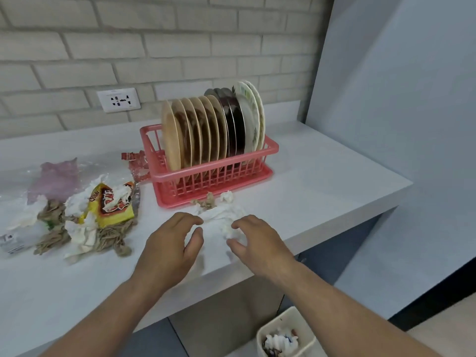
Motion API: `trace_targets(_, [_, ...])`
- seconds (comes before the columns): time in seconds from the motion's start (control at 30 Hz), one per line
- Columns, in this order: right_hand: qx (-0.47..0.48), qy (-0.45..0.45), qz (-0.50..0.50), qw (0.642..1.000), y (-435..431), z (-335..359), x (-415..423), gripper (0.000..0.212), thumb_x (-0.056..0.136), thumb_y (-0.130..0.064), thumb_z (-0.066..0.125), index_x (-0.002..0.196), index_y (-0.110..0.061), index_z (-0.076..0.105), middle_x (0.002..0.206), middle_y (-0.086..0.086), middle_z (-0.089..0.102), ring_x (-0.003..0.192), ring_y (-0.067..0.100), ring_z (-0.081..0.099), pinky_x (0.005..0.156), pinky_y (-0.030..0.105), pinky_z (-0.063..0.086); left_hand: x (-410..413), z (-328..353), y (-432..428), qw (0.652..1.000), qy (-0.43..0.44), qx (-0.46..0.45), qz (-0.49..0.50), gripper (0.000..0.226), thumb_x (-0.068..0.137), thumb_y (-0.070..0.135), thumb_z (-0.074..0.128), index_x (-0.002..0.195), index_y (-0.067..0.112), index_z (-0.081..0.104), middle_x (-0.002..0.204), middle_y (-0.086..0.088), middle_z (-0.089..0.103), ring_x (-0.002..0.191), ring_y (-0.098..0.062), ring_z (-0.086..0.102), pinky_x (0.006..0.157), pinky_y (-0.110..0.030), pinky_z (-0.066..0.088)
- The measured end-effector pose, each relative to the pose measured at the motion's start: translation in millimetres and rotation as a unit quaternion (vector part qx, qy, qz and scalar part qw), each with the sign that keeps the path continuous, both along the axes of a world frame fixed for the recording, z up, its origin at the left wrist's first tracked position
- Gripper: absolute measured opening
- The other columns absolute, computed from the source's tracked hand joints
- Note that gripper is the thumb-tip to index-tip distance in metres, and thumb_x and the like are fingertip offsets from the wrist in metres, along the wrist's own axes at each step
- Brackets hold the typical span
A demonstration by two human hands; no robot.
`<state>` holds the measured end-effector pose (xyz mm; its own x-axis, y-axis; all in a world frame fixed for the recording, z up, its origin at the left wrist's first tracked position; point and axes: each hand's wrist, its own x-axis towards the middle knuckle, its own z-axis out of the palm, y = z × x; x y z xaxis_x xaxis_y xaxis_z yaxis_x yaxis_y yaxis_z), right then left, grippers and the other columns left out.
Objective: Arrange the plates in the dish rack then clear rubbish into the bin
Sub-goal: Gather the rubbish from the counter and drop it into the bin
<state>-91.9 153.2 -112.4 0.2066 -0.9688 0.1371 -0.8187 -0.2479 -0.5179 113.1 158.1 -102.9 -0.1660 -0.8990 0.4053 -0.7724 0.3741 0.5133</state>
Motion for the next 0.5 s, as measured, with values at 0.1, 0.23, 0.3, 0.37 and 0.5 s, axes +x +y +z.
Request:
trace_targets(0.1, [0.010,0.066,-0.005,0.998,-16.6,-0.5,24.7,0.044,0.093,-0.041,0.053,0.133,-0.022,0.048,0.133,-0.002,0.051,0.117,0.021,0.045,0.094,0.036,0.044,5.9,0.3,-11.8,1.000,0.001,-0.013,-0.012,0.017,0.093,0.030,0.052,0.106,0.027,0.062,0.104,0.019,0.057,0.089,-0.004,0.056,0.077,-0.031,0.051])
trace_targets(0.23, [-0.012,0.165,0.020,0.986,-21.0,-14.2,33.3,0.023,0.099,-0.026,0.043,0.113,-0.017,0.058,0.112,0.004,0.057,0.100,0.026,0.049,0.083,0.040,0.046,4.7,-0.1,-26.6,0.999,-0.002,-0.017,-0.029,0.021,0.092,0.034,0.048,0.106,0.027,0.062,0.104,0.018,0.057,0.088,-0.001,0.053,0.077,-0.027,0.050])
trace_targets(0.3, [-0.009,0.161,0.047,0.986,-19.6,-22.6,23.5,0.022,0.097,-0.014,0.042,0.112,-0.015,0.058,0.109,0.005,0.055,0.099,0.025,0.048,0.081,0.037,0.046,-1.7,-2.8,-34.4,0.999,-0.012,-0.011,-0.039,0.019,0.093,0.031,0.051,0.108,0.027,0.062,0.106,0.016,0.058,0.088,-0.001,0.052,0.078,-0.026,0.049])
trace_targets(0.37, [0.002,0.134,0.068,0.989,-17.5,-27.2,6.5,0.028,0.094,-0.008,0.044,0.118,-0.016,0.056,0.113,0.004,0.052,0.101,0.023,0.047,0.083,0.033,0.044,-13.0,-5.9,-42.6,0.998,-0.025,0.003,-0.051,0.021,0.093,0.030,0.052,0.112,0.027,0.061,0.111,0.014,0.058,0.091,-0.004,0.054,0.080,-0.025,0.047])
trace_targets(0.5, [0.028,0.051,0.037,0.998,-18.9,-20.3,-38.5,0.033,0.095,-0.007,0.040,0.124,-0.017,0.053,0.118,-0.002,0.051,0.104,0.016,0.050,0.090,0.024,0.041,-49.5,-12.8,-60.3,0.993,-0.081,0.021,-0.086,0.028,0.094,0.035,0.049,0.120,0.027,0.057,0.121,0.012,0.054,0.105,-0.011,0.054,0.085,-0.027,0.047])
